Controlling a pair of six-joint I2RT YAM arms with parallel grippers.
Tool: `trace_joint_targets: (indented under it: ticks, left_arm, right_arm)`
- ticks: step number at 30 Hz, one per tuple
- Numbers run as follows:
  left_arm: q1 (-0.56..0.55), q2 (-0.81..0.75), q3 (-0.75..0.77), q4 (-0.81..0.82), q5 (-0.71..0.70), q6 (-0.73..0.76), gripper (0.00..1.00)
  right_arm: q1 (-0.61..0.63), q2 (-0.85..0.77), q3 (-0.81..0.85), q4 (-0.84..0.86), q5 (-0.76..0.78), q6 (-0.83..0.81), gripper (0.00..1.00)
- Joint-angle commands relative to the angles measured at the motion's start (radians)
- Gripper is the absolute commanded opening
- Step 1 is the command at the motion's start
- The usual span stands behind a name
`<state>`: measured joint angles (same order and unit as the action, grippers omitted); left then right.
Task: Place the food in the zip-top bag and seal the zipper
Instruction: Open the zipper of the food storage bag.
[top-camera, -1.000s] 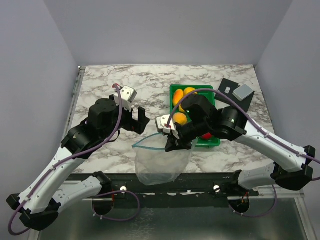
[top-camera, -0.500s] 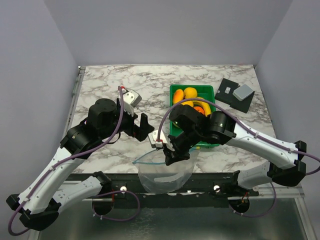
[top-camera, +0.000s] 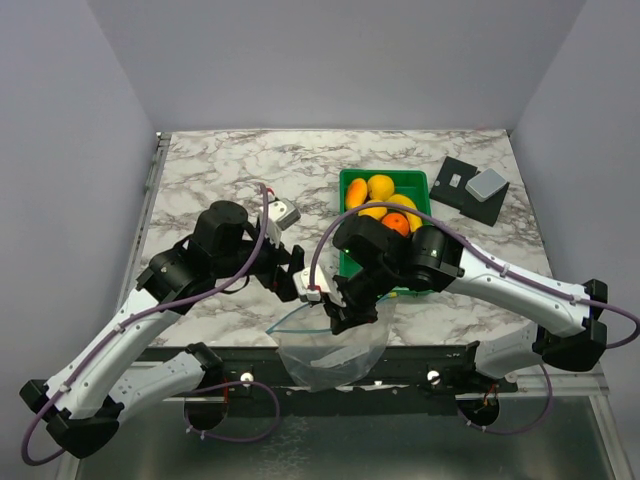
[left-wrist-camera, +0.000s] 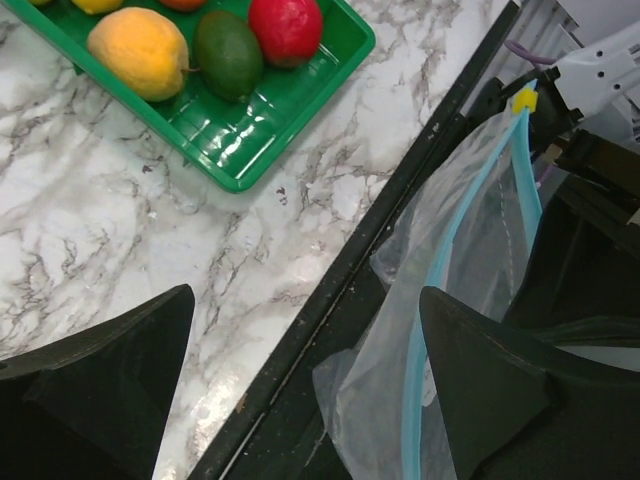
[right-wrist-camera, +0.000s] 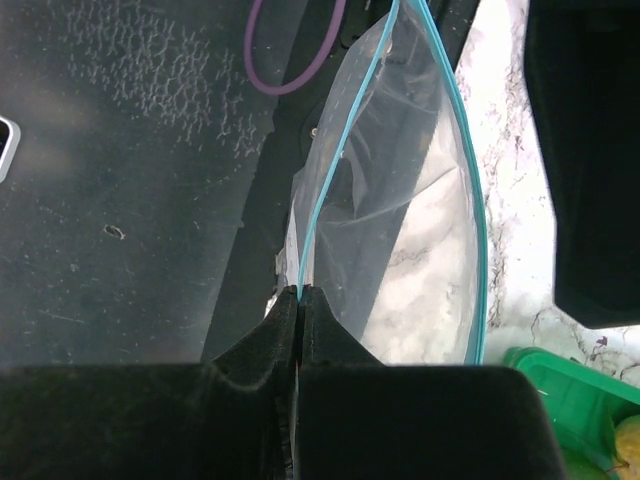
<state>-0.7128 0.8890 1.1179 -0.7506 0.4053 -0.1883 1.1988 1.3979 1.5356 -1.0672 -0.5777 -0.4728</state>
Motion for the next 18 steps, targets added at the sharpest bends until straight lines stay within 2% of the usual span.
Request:
trace_joint_targets:
  ticks: [1,10,18]
  left_arm:
    - [0.001,-0.002,-0.025,-0.011,0.099,-0.024,0.93]
    - [-0.022,0.004,-0.057,-0.009,0.135,-0.036,0.82]
    - [-0.075,0.034,-0.088,-0.011,0.103,-0.041,0.7]
  right_arm:
    - [0.013,0.019,0.005,0.012,0.035,-0.013,0.01]
    - [0.019,0.032,0.001,0.025,0.047,-0.008,0.01]
    - [0.028,0.04,0.011,0.035,0.064,-0.006,0.01]
